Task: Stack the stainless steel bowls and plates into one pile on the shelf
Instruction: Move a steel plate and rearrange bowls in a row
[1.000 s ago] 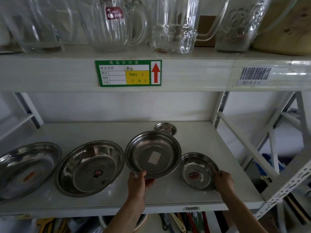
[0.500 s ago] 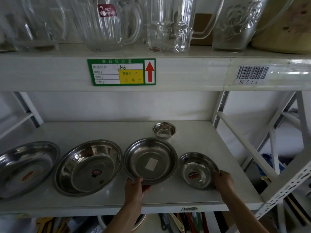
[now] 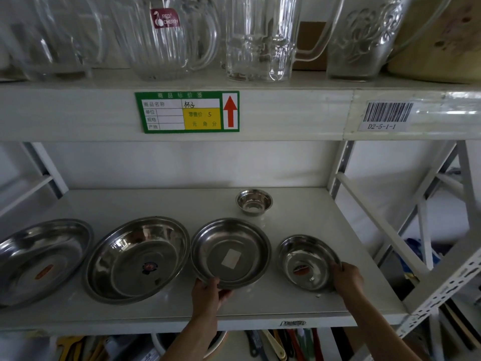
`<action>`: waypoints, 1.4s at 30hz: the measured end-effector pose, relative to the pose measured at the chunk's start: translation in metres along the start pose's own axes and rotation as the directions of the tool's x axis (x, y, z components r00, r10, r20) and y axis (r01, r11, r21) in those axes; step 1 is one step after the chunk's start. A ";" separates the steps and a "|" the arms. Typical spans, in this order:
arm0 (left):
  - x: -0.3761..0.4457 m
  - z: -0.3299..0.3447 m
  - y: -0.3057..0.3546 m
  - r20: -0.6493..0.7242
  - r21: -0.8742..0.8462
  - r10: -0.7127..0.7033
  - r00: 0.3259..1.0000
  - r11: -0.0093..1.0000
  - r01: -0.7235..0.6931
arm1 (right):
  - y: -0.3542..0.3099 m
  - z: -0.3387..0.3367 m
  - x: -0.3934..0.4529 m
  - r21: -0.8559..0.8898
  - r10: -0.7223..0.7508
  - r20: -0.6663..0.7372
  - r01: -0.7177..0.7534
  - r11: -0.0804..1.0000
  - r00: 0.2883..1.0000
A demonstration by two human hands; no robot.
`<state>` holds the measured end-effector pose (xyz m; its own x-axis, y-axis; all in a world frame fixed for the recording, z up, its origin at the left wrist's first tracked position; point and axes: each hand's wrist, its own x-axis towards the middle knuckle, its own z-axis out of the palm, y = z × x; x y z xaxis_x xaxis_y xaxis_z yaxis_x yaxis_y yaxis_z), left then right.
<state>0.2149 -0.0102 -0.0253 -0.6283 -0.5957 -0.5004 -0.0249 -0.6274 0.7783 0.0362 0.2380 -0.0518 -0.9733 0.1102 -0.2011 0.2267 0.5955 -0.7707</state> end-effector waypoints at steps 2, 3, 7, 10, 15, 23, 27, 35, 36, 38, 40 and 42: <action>0.001 -0.001 0.001 -0.003 0.008 -0.007 1.000 1.000 0.007 | 0.001 -0.001 0.001 -0.001 0.007 -0.003 -0.007 1.000 1.000; 0.002 -0.002 0.001 -0.002 0.014 -0.011 1.000 1.000 0.011 | 0.001 -0.001 0.001 -0.002 0.008 -0.001 -0.008 1.000 1.000; 0.005 -0.006 -0.001 0.002 0.036 -0.020 1.000 0.999 0.020 | -0.001 0.000 0.000 -0.008 0.004 0.002 -0.004 1.000 1.000; 0.006 -0.005 -0.001 0.013 0.045 -0.011 1.000 0.999 0.010 | -0.002 0.001 0.000 -0.021 0.011 -0.001 -0.011 1.000 1.000; 0.008 -0.006 -0.002 -0.006 0.063 0.000 1.000 0.998 0.001 | -0.001 0.002 0.004 -0.046 0.005 -0.004 -0.005 0.999 1.000; 0.015 -0.013 -0.001 -0.024 0.181 0.017 1.000 0.983 -0.013 | -0.003 -0.001 0.001 -0.004 -0.011 0.013 0.011 1.000 1.000; 0.008 -0.017 0.005 -0.041 0.282 0.088 0.995 0.957 -0.073 | -0.006 -0.005 -0.004 0.024 -0.050 -0.016 0.051 0.998 0.999; -0.007 -0.022 0.023 -0.082 0.482 0.254 0.964 0.856 -0.185 | -0.017 -0.010 0.005 0.021 -0.080 -0.199 0.086 0.996 0.977; -0.009 -0.020 0.027 -0.063 0.469 0.253 0.965 0.861 -0.195 | -0.022 -0.010 0.005 0.022 -0.098 -0.213 0.105 0.994 0.972; -0.012 -0.016 0.034 -0.012 0.435 0.254 0.967 0.872 -0.224 | -0.037 -0.012 0.002 0.029 -0.145 -0.215 0.154 0.988 0.966; -0.014 -0.007 0.041 0.042 0.400 0.251 0.967 0.883 -0.247 | -0.051 -0.011 0.005 0.049 -0.190 -0.189 0.203 0.978 0.963; -0.013 0.006 0.048 0.079 0.357 0.256 0.964 0.895 -0.267 | -0.069 -0.005 0.005 0.050 -0.222 -0.158 0.232 0.971 0.962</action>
<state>0.2176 -0.0296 0.0205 -0.6729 -0.6950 -0.2532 -0.1326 -0.2233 0.9657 0.0157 0.2020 0.0033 -0.9924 0.0994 0.0730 -0.0042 0.5641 -0.8257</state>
